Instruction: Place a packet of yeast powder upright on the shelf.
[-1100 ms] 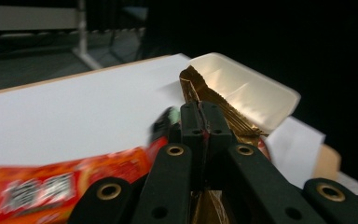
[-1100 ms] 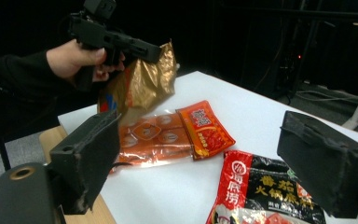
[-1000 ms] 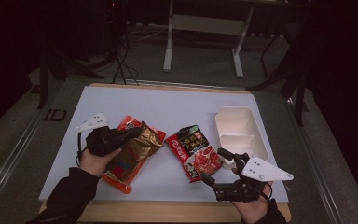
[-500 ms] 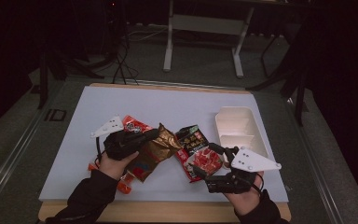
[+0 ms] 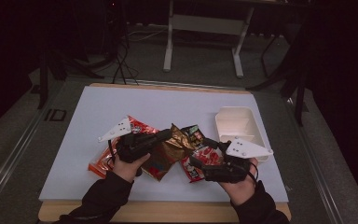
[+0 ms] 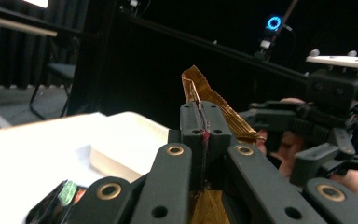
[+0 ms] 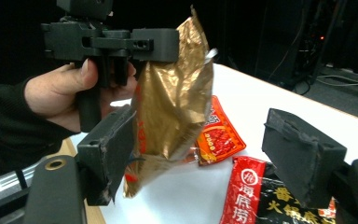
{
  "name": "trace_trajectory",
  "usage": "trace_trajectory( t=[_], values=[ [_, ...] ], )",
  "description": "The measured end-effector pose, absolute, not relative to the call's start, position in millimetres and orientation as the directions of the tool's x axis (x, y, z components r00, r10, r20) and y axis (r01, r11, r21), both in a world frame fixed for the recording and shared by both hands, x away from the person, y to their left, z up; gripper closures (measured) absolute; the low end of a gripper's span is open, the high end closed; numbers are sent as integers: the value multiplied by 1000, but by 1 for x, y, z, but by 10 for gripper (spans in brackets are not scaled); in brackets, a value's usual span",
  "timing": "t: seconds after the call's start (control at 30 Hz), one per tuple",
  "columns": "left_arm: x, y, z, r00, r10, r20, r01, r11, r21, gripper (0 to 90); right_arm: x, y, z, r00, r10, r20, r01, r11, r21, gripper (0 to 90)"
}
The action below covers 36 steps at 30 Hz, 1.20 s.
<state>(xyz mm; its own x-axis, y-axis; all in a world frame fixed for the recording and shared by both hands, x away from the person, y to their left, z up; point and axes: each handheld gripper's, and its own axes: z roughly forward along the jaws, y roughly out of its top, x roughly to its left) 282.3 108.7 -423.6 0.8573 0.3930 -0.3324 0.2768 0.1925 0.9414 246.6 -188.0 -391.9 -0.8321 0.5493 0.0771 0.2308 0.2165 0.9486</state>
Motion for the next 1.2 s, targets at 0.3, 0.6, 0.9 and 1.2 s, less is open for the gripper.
trace_trajectory(
  t=[0.3,0.6,0.9,1.2],
  values=[
    [279,97,-422,866,375,-331,267,214,940,900,252,-185,-393,-846,520,113,252,205,946,615],
    [282,98,-427,896,323,-304,263,167,950,872,260,-193,-389,-870,454,191,329,247,911,892],
    [277,101,-421,901,365,-232,222,72,973,549,262,-192,-378,-891,432,141,293,308,905,897],
    [270,116,-421,882,418,-216,233,10,973,157,272,-202,-363,-907,413,88,244,343,907,897]
  ],
)
